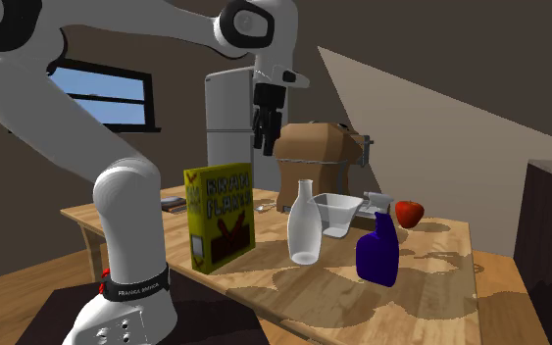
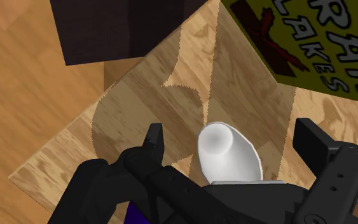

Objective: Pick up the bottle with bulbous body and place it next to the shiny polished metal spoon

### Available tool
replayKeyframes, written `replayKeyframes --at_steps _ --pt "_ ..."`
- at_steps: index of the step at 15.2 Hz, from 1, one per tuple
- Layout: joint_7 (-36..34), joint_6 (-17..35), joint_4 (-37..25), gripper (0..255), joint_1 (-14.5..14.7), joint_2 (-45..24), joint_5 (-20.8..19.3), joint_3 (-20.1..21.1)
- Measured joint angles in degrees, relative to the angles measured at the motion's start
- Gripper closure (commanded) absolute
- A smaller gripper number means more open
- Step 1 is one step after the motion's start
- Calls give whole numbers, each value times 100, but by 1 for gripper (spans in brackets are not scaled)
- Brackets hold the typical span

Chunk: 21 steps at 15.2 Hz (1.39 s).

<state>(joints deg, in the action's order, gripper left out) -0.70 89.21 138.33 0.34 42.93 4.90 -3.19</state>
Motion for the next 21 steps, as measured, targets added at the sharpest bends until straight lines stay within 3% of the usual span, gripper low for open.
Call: replayKeyframes --at_steps 3,11,17,21 --pt "-30 198 -62 0 35 -263 5 68" --pt "-270 1223 -689 0 192 -1932 -75 464" --pt "-547 1703 -1528 0 287 -3282 -297 728" --pt "-565 2027 -1442 0 292 -3529 -348 749"
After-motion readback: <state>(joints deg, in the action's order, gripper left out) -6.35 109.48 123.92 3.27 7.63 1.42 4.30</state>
